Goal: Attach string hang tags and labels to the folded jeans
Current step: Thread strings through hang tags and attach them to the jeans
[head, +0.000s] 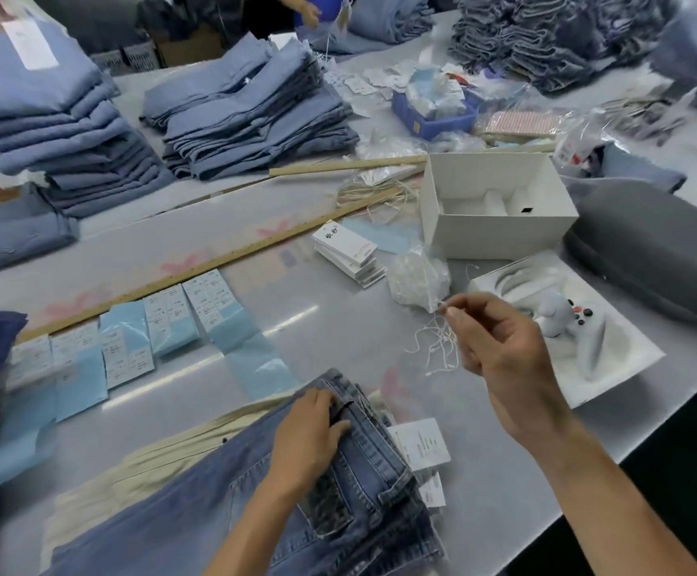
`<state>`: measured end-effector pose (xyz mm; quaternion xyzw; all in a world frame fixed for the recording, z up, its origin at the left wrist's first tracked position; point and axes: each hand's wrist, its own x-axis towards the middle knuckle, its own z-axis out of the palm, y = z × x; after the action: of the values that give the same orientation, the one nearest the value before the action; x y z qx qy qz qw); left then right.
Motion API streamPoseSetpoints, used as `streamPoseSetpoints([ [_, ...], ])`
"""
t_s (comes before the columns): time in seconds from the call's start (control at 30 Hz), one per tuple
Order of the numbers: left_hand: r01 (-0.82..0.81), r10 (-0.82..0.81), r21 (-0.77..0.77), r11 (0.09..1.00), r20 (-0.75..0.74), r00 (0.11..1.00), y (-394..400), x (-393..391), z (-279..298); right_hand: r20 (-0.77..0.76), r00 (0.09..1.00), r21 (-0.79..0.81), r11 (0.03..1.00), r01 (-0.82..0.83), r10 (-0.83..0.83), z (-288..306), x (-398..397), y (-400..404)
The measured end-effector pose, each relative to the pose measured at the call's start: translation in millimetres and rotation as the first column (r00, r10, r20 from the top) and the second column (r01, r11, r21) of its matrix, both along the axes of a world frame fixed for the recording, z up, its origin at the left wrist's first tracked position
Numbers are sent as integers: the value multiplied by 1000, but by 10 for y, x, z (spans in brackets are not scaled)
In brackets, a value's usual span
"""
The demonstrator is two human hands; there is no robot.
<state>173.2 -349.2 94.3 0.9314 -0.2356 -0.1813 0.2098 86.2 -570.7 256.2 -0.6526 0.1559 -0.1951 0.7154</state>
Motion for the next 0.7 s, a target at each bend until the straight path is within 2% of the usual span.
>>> streamPoseSetpoints([
  [0.07,-77,83,-104,992,54,995,-1,-57,-79,25,999,-119,993,23,-20,14,62,-30],
  [0.13,-169,182,-190,967,54,982,-12,-53,-81,-33,999,-263,965,-4,-5,-142,108,67],
  [0.2,-214,220,-199,956,8,976,-4,-51,-67,-182,983,-321,942,-98,40,-473,117,284],
  [0.27,-241,229,-243,940,-76,970,22,-29,-49,-350,933,-292,938,-189,79,-858,84,584],
  [0.37,-299,243,-348,889,-197,950,80,70,-7,-520,854,-332,917,-219,16,-1304,52,1005],
  [0.47,-335,243,-392,857,-266,933,128,119,27,-591,794,-403,904,-142,-139,-1476,79,1241],
  [0.57,-368,234,-427,826,-334,913,162,125,41,-564,791,-396,918,-4,-240,-1507,136,1368],
  [0.63,-428,241,-466,774,-409,880,192,132,41,-524,809,-331,939,96,-268,-1485,198,1457],
  [0.7,-475,239,-473,742,-476,846,238,152,47,-535,806,-175,967,186,-252,-1474,257,1524],
])
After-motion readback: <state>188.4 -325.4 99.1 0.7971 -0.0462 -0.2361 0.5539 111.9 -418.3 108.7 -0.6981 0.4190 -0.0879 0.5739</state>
